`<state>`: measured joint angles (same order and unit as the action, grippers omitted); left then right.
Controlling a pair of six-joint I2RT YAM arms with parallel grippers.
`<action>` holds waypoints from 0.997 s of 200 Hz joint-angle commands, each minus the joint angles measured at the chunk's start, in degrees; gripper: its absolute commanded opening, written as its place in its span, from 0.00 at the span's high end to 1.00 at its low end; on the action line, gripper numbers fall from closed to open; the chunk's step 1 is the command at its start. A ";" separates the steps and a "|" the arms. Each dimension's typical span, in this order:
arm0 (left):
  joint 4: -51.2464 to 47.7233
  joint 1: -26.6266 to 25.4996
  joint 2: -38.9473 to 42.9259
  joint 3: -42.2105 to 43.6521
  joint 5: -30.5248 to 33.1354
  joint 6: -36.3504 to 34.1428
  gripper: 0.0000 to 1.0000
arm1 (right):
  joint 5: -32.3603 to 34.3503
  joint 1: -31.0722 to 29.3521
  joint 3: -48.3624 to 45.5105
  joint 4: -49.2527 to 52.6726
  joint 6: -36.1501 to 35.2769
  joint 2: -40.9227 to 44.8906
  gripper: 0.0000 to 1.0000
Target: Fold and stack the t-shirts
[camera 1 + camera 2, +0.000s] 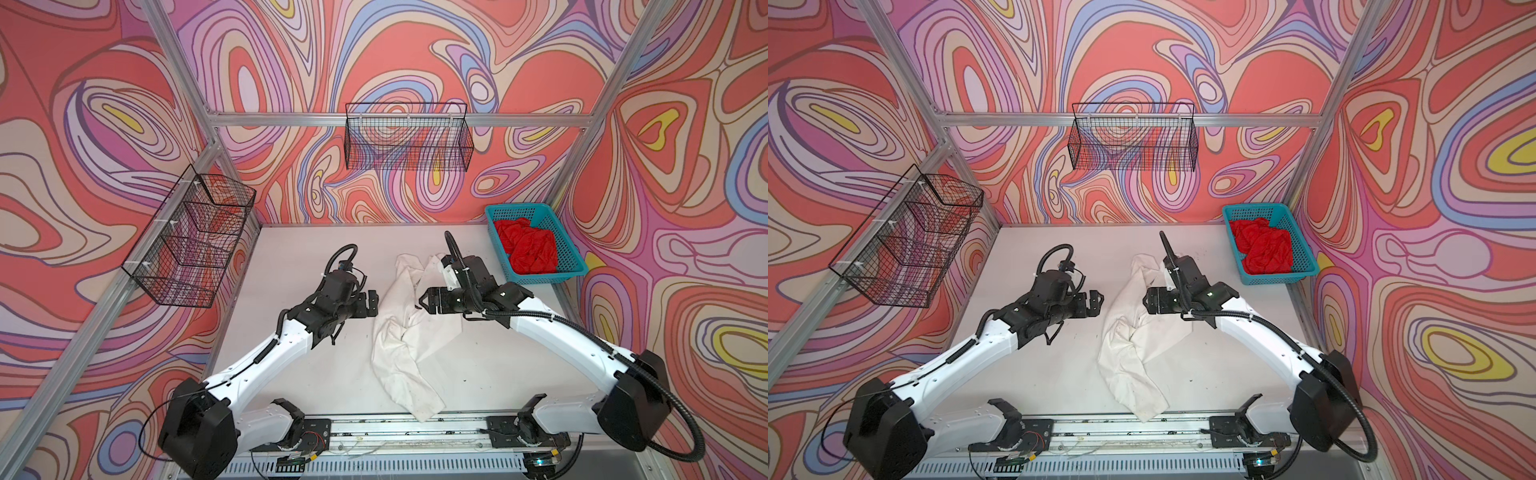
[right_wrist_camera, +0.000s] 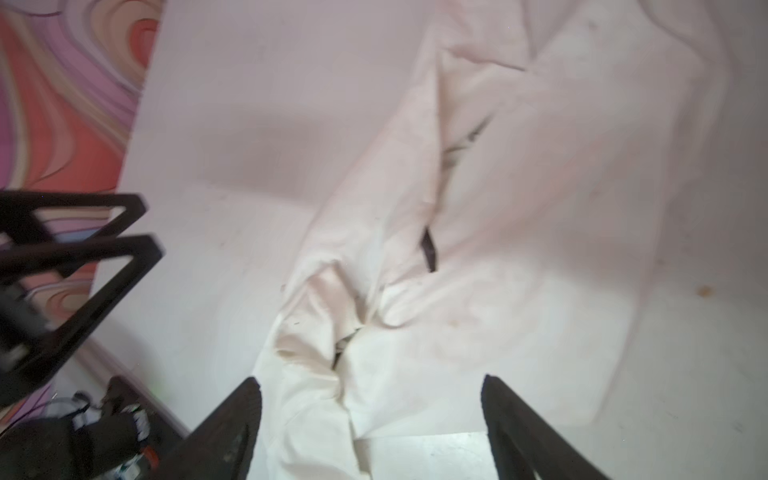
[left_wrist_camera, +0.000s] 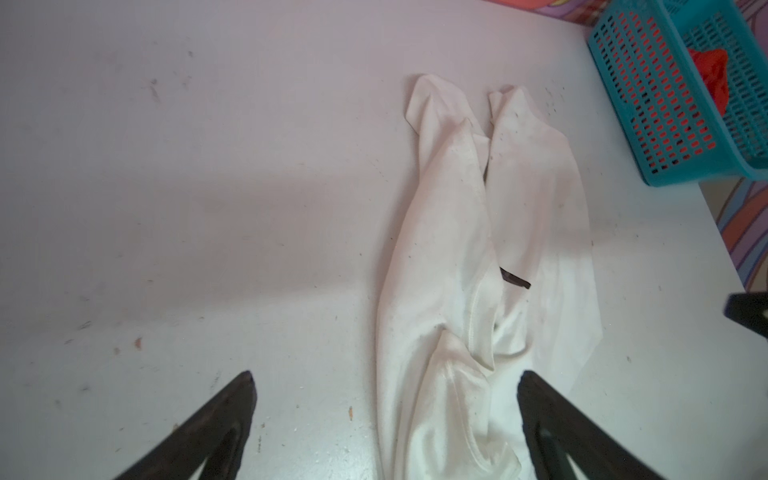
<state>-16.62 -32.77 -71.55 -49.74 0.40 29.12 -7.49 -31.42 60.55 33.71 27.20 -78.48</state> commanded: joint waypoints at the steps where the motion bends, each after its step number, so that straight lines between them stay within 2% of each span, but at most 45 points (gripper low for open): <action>1: 1.16 -4.33 -4.22 -2.93 -1.59 0.52 0.02 | 5.68 3.56 -4.64 3.01 5.34 -0.76 0.15; 18: 1.13 -7.53 -8.80 -5.29 -1.56 0.41 0.05 | 7.50 3.74 -6.43 -0.19 6.94 -2.43 0.15; 41: 0.84 -9.25 -14.90 -8.65 -2.79 0.12 0.13 | 9.09 3.82 -5.98 -2.27 7.88 -7.17 0.16; 74: -3.25 -10.47 -22.97 -15.45 -2.59 -2.37 0.18 | 12.94 3.81 -4.61 -3.96 8.42 -12.04 0.17; 126: -3.12 -10.55 -34.78 -25.24 -2.60 -2.71 0.24 | 16.49 3.79 -5.32 -4.78 8.33 -16.12 0.23; 158: -5.00 -10.55 -39.59 -27.85 -0.39 -1.70 0.35 | 16.71 3.73 -7.48 -5.89 9.50 -16.75 0.25; 180: -8.35 -10.56 -42.43 -29.76 2.22 -1.53 0.48 | 16.64 3.81 -8.24 -6.37 9.98 -17.21 0.26; 199: -9.38 -10.54 -43.41 -29.74 3.98 -1.14 0.65 | 16.96 3.78 -8.52 -6.38 10.17 -17.78 0.27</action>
<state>-21.37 -43.13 -113.47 -78.06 0.62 27.27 7.81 -27.55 52.93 28.08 35.79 -95.07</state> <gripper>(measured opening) 0.465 0.738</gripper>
